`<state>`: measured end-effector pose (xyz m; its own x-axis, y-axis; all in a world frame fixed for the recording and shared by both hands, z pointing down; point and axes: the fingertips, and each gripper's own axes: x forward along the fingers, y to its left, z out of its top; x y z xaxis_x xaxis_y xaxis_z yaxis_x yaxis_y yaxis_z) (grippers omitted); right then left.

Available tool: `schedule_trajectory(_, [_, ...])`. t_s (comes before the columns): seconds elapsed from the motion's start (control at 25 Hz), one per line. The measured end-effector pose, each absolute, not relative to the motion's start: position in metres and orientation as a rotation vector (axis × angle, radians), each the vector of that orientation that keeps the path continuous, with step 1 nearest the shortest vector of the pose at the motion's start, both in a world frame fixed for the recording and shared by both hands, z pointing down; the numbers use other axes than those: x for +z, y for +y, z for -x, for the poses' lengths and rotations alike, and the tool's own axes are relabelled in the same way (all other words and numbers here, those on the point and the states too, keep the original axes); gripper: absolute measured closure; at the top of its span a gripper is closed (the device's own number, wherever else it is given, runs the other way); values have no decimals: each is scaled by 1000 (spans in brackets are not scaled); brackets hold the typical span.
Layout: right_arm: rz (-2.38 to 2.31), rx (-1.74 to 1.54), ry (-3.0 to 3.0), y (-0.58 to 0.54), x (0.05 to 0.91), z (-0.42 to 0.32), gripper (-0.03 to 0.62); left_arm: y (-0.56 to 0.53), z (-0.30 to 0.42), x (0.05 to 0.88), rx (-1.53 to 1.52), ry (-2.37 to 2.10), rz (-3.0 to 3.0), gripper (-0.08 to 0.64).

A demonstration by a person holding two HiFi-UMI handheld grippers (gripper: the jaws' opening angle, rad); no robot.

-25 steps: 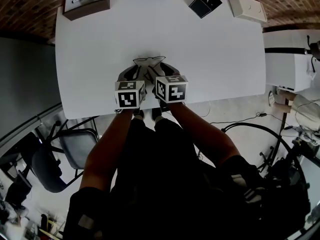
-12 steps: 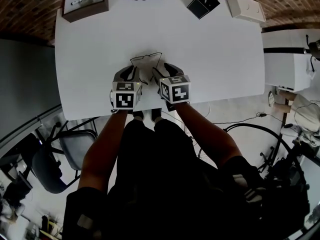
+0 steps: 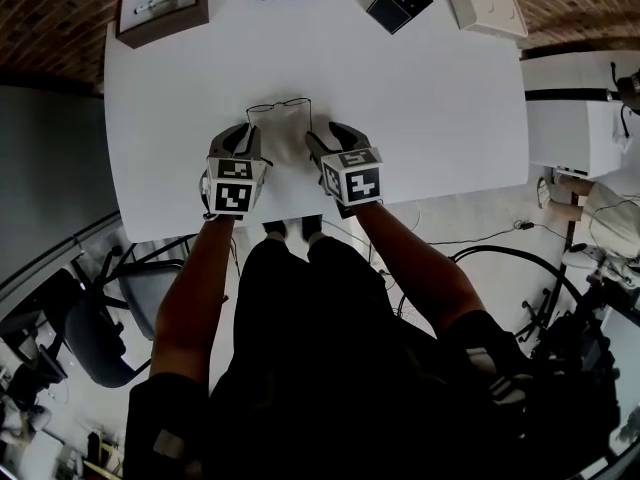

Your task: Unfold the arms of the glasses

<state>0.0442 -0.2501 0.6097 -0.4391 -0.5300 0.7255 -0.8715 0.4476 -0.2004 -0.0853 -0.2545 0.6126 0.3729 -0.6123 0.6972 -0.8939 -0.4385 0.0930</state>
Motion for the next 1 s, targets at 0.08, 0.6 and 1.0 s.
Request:
schedule_trajectory(0.08, [-1164,773,-2127,-250,611,-44,407,-256,86,612,839,-1286,-2211,517])
schedule_trajectory(0.6, [-1123,724,-2180,-249,601,-39,407,-244,88,597,616,-1347,-2076,398])
schedule_trajectory(1.0, [-1031,703,-2176,-225,607,-33,407,-215,83,627,701,-1333,-2018,374])
